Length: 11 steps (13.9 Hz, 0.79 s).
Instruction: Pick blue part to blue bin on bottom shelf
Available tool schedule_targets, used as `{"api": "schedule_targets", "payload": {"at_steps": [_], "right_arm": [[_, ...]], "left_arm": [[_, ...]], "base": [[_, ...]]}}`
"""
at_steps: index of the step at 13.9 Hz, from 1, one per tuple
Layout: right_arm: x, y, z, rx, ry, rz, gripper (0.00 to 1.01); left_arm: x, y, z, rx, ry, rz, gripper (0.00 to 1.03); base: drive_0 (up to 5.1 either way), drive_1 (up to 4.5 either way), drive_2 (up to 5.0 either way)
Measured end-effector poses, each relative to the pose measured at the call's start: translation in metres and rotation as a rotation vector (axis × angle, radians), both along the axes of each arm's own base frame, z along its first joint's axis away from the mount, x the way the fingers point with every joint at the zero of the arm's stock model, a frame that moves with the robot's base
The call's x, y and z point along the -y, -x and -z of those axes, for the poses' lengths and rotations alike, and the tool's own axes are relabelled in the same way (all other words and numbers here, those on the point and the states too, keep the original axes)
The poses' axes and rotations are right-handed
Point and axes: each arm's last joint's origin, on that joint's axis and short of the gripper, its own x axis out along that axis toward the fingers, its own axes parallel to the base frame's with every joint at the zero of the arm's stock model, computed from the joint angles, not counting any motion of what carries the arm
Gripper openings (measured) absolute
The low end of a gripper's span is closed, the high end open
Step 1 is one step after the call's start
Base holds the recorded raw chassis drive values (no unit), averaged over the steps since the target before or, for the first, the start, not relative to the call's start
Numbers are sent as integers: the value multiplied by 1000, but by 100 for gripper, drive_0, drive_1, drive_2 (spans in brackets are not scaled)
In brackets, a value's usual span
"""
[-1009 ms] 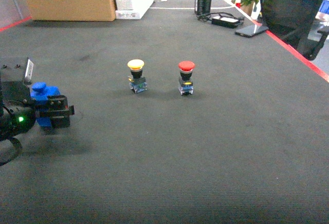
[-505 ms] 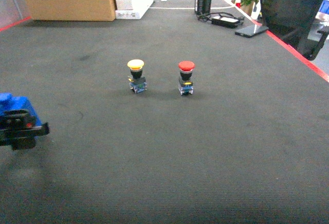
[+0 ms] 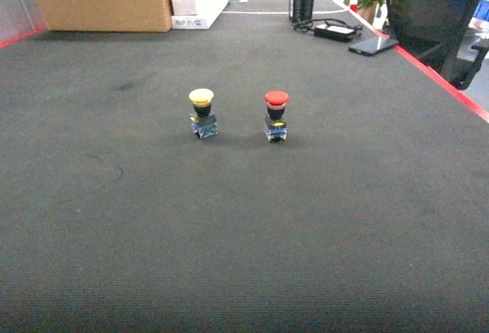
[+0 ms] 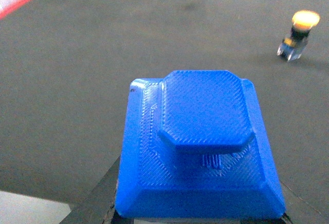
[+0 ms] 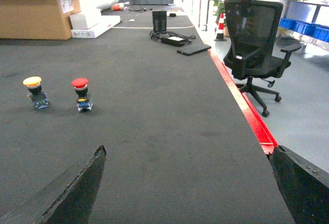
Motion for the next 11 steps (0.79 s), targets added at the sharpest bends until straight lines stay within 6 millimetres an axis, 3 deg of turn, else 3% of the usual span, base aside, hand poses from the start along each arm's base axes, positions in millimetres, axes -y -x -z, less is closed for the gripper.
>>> {"api": "schedule_targets", "payload": {"at_steps": [2, 3, 8, 11], "right_arm": [[0, 0, 0, 0, 0, 0, 98], [0, 0, 0, 1, 0, 0, 98], [0, 0, 0, 1, 0, 0, 98], [0, 0, 0, 0, 0, 0, 98]], "left_arm": [[5, 28, -33, 112, 11, -20, 44], [2, 60, -54, 242, 52, -48, 44], [2, 58, -52, 224, 46, -50, 44], [2, 58, -52, 221, 45, -50, 44]], "base": [[0, 0, 0], [0, 0, 0], [0, 0, 0], [1, -205, 207]]}}
